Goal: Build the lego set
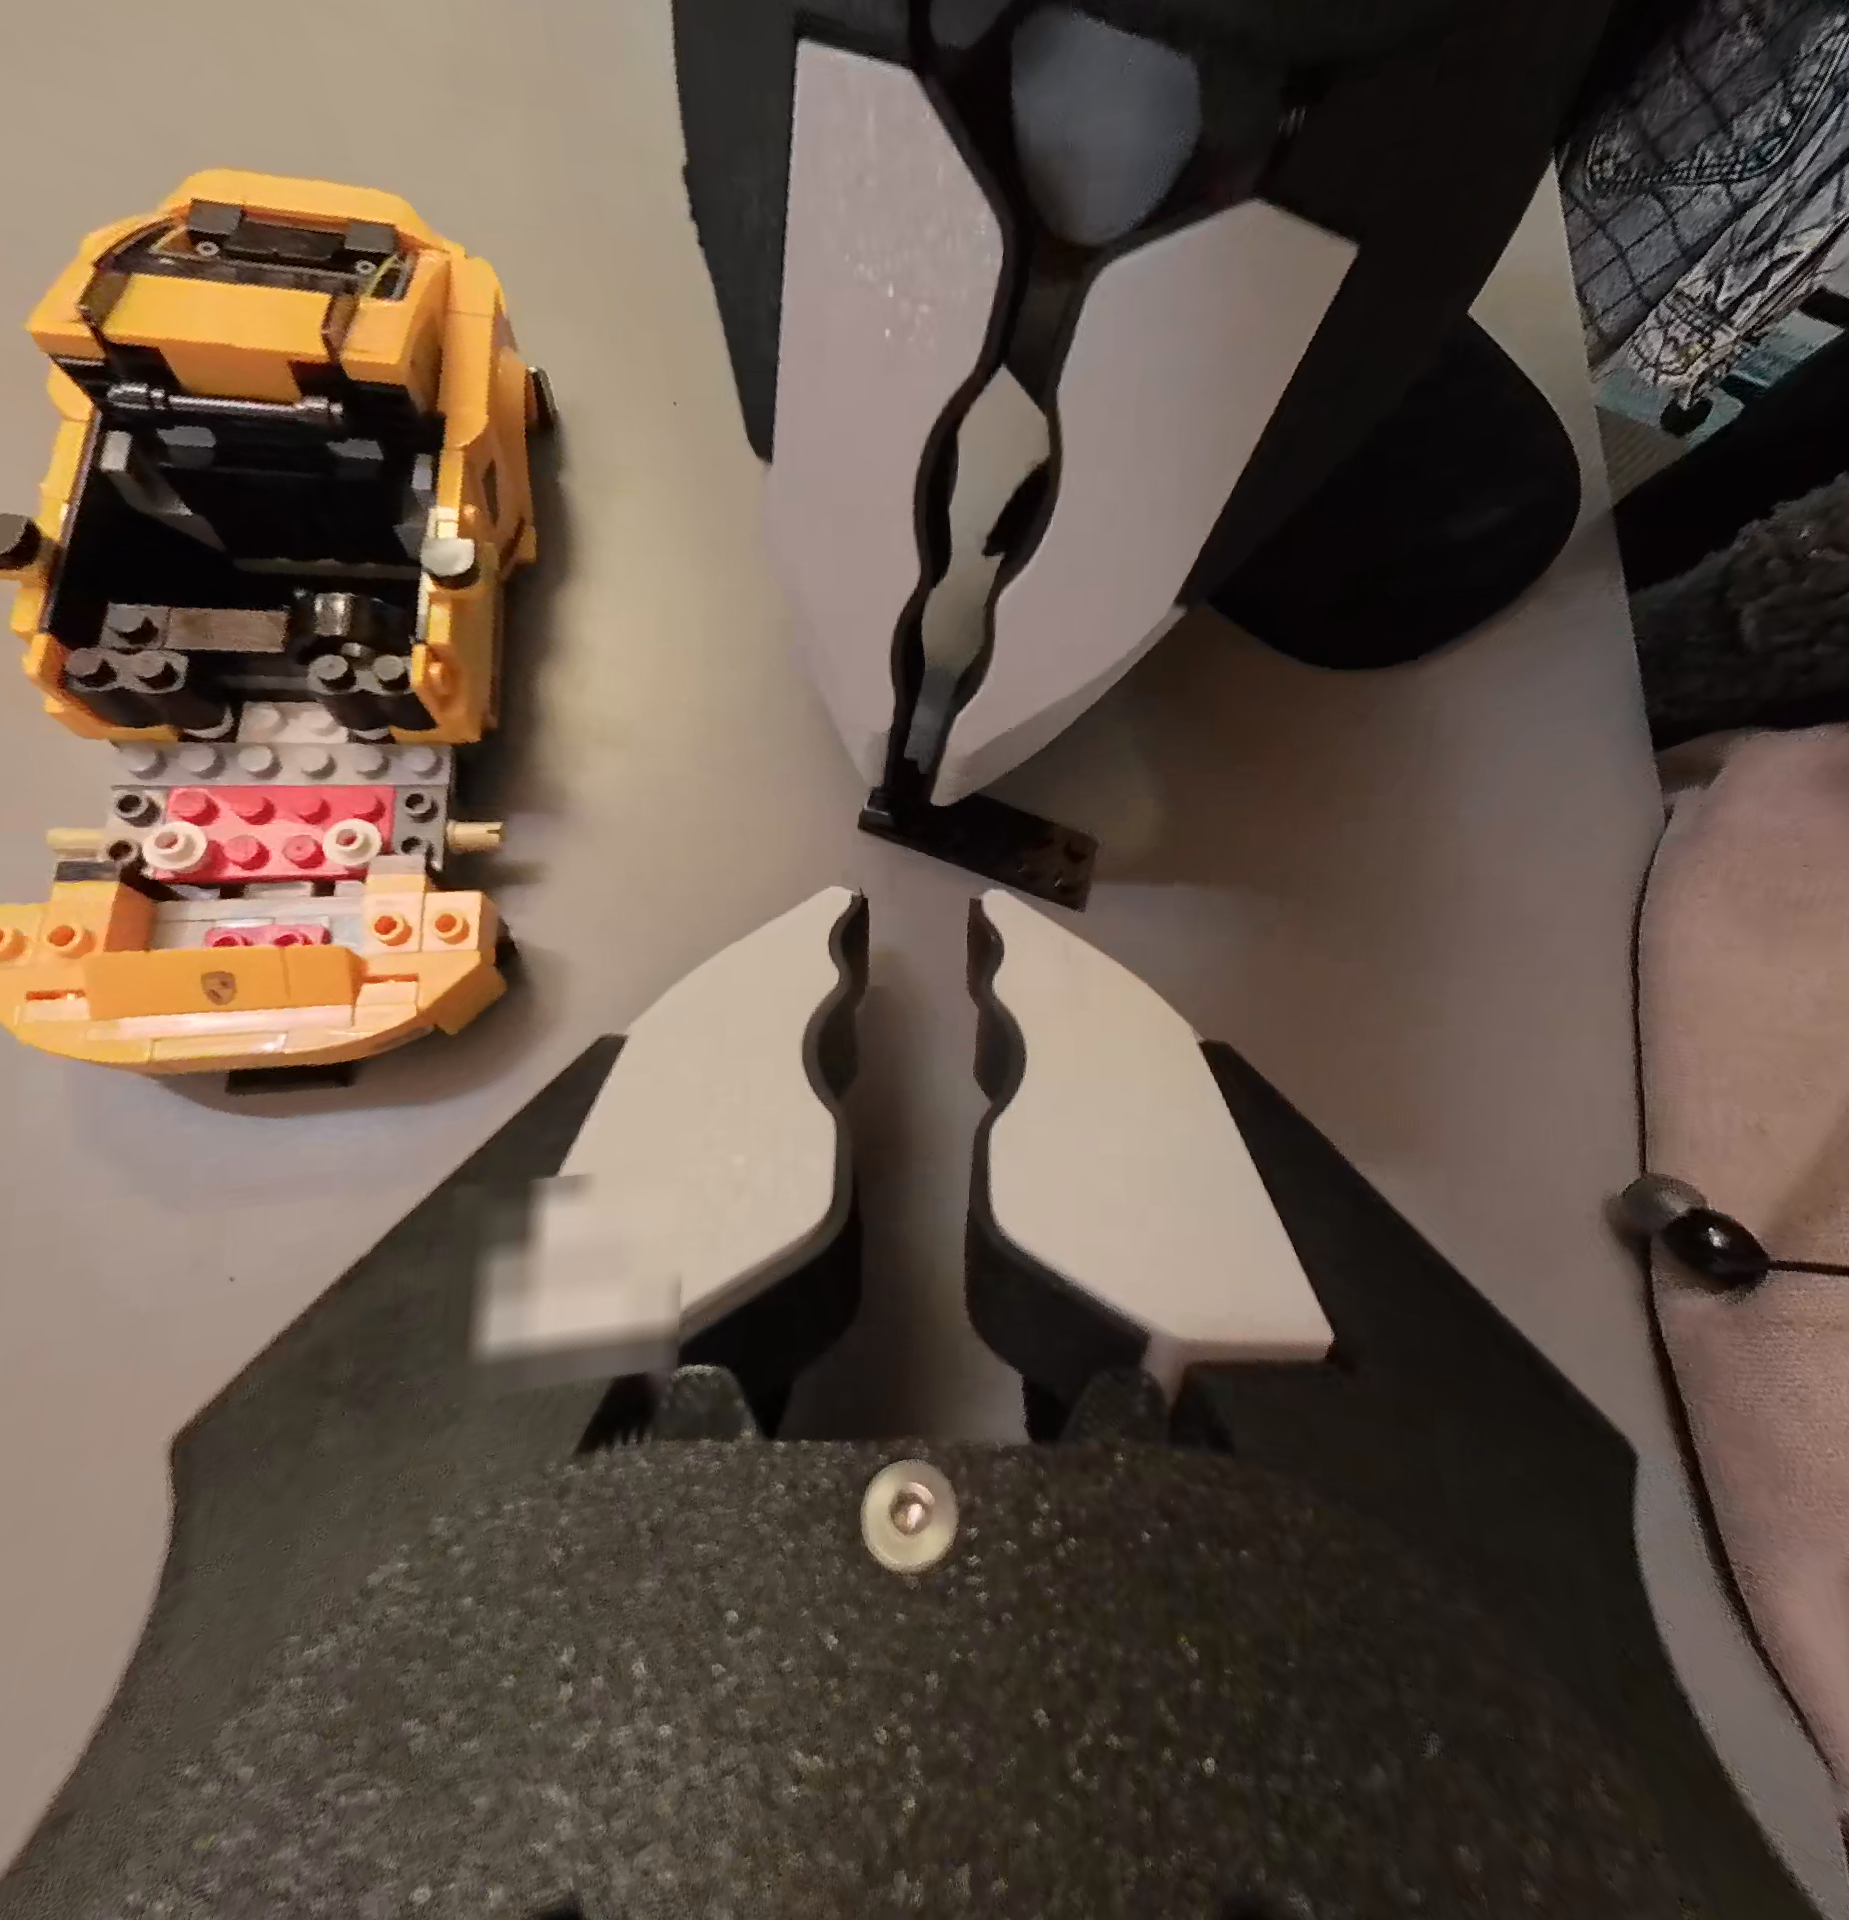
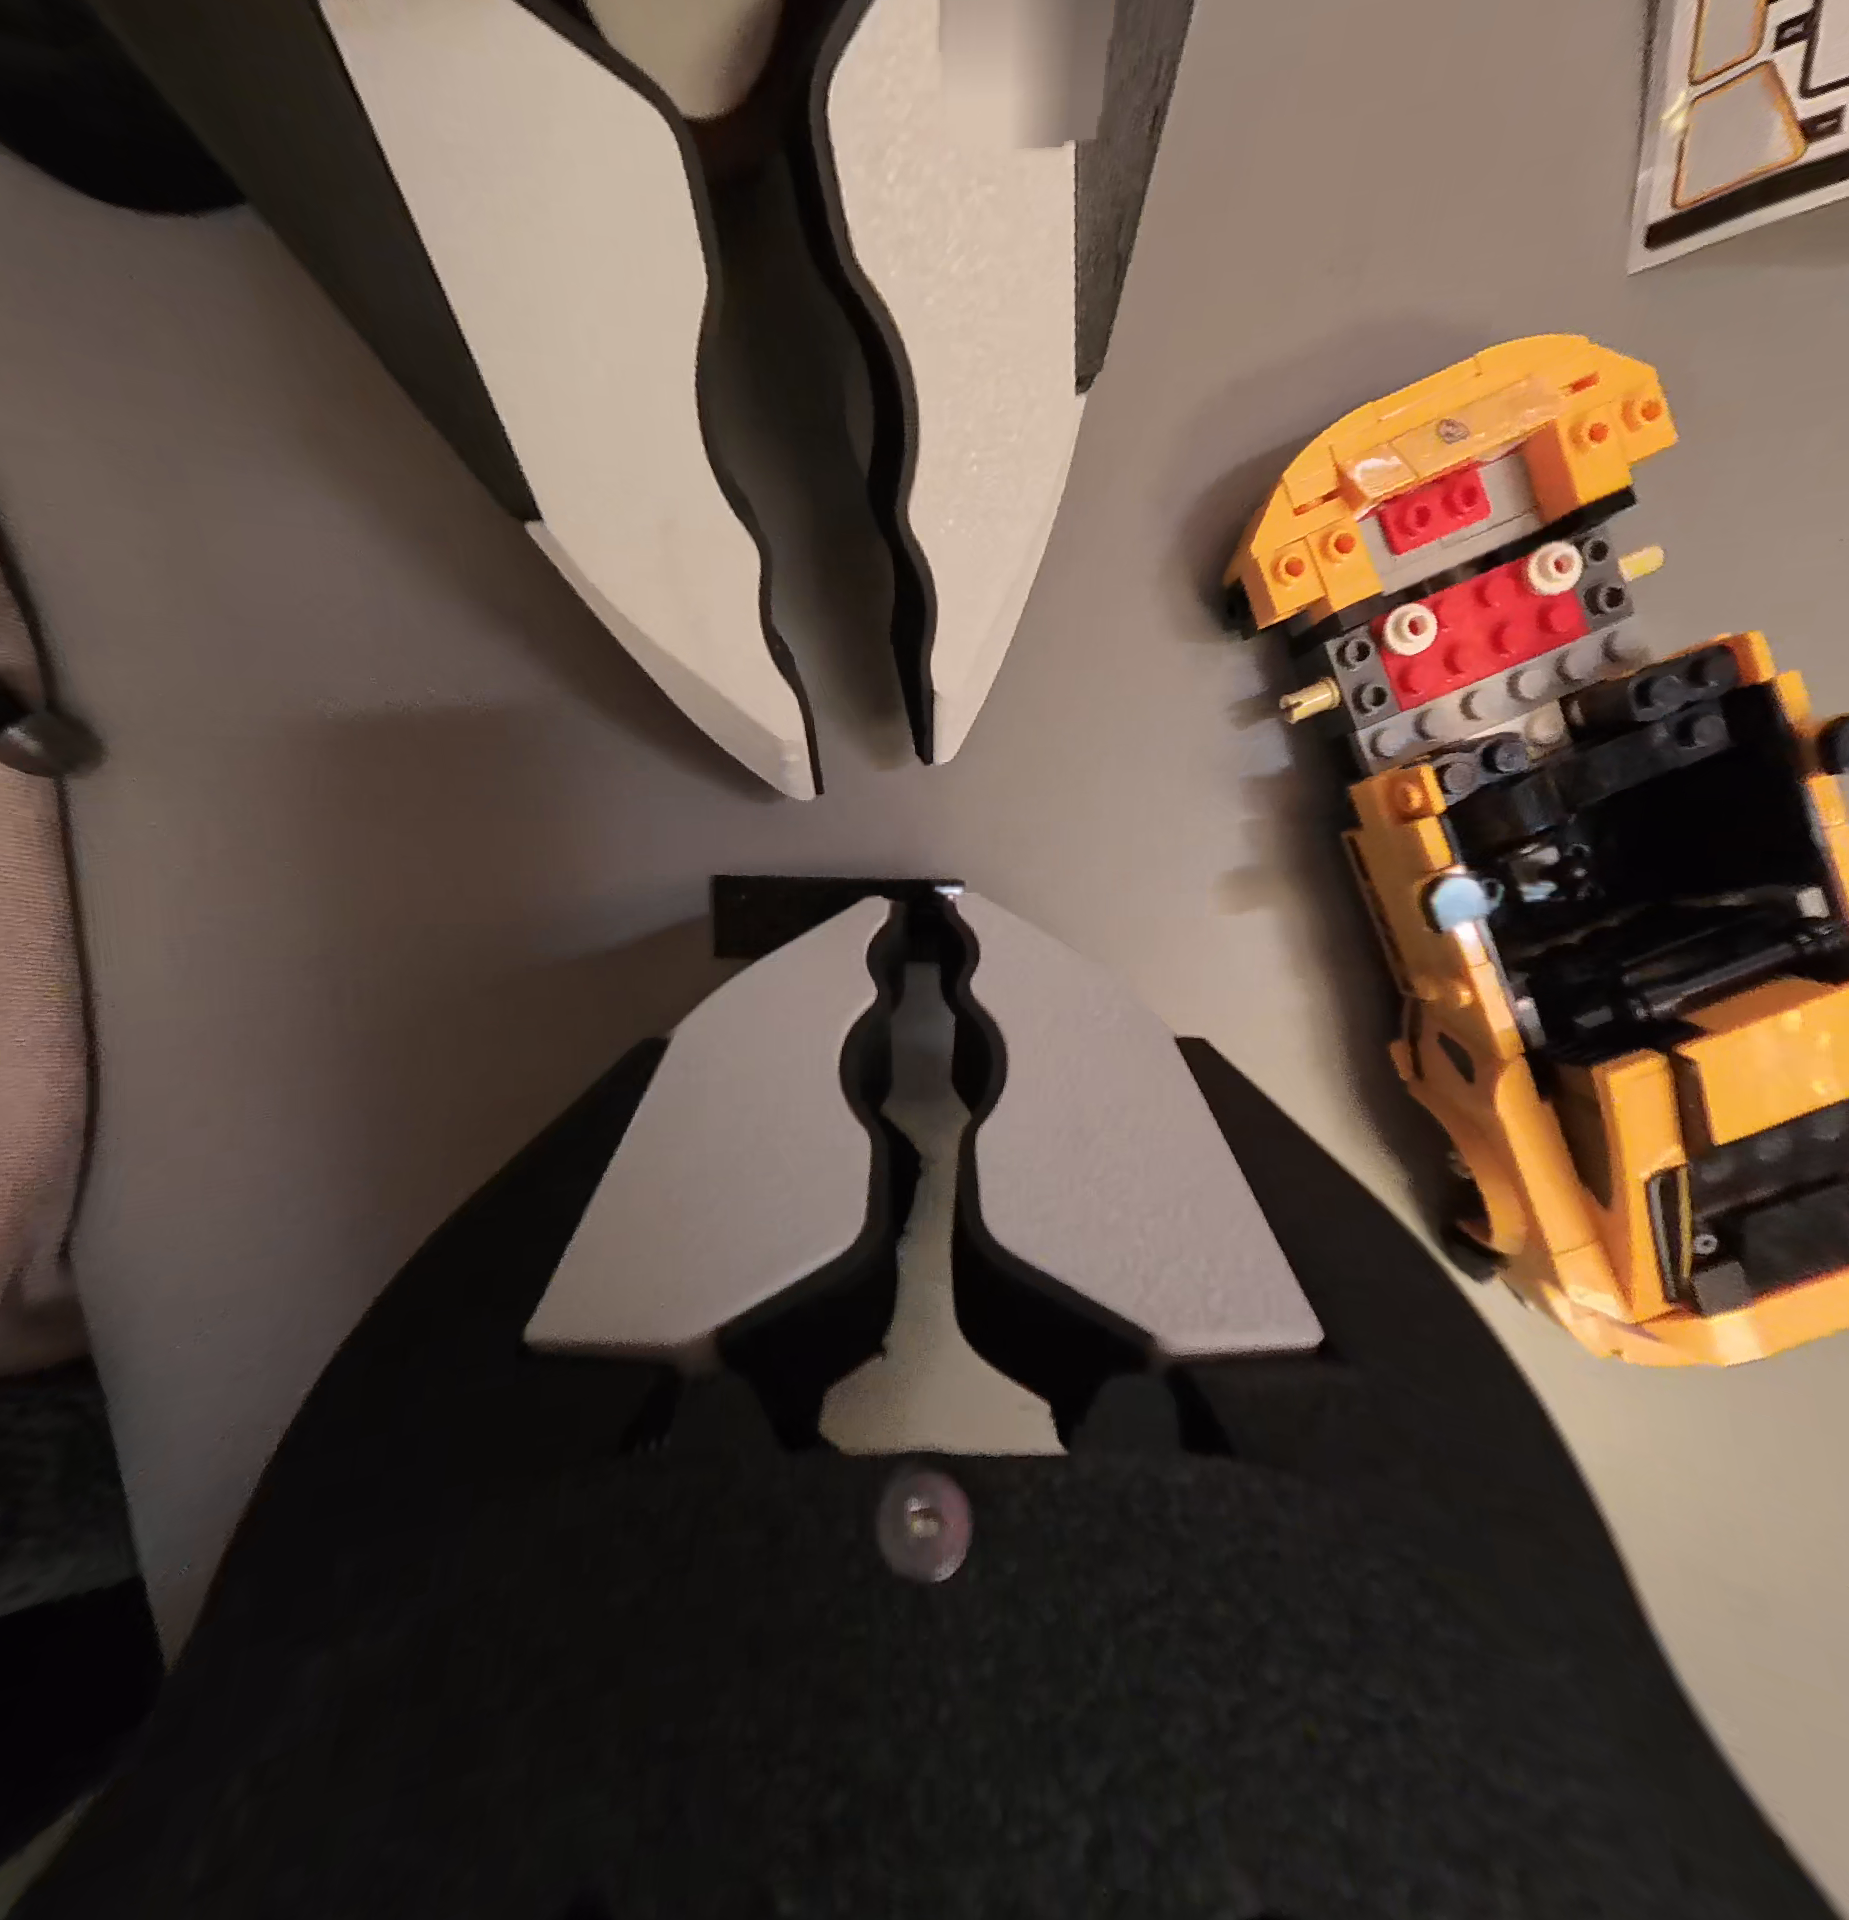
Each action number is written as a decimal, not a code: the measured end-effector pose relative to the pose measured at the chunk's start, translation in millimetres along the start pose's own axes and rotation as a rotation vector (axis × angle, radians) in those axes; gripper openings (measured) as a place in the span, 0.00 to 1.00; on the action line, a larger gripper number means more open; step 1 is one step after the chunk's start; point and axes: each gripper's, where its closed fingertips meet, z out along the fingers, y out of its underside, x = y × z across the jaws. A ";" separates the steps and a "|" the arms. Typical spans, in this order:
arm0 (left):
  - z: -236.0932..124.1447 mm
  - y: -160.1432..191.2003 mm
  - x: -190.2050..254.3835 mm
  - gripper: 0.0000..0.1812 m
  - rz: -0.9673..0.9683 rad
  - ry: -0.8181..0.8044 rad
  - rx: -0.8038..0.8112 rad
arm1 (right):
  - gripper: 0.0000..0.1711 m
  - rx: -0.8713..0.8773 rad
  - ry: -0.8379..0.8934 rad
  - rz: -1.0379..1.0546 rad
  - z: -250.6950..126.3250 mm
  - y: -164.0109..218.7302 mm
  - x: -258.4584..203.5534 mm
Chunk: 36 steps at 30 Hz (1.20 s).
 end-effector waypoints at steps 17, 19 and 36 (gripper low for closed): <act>-3.8 -1.4 0.7 0.09 0.000 0.007 0.016 | 0.09 -0.012 -0.173 0.107 6.8 4.3 -3.8; -3.8 -1.3 1.2 0.09 0.002 0.009 0.015 | 0.10 -0.006 -0.182 0.108 6.2 4.1 -8.1; -5.2 -1.9 2.2 0.09 0.001 0.009 0.021 | 0.29 0.062 0.055 0.021 9.6 6.5 -19.3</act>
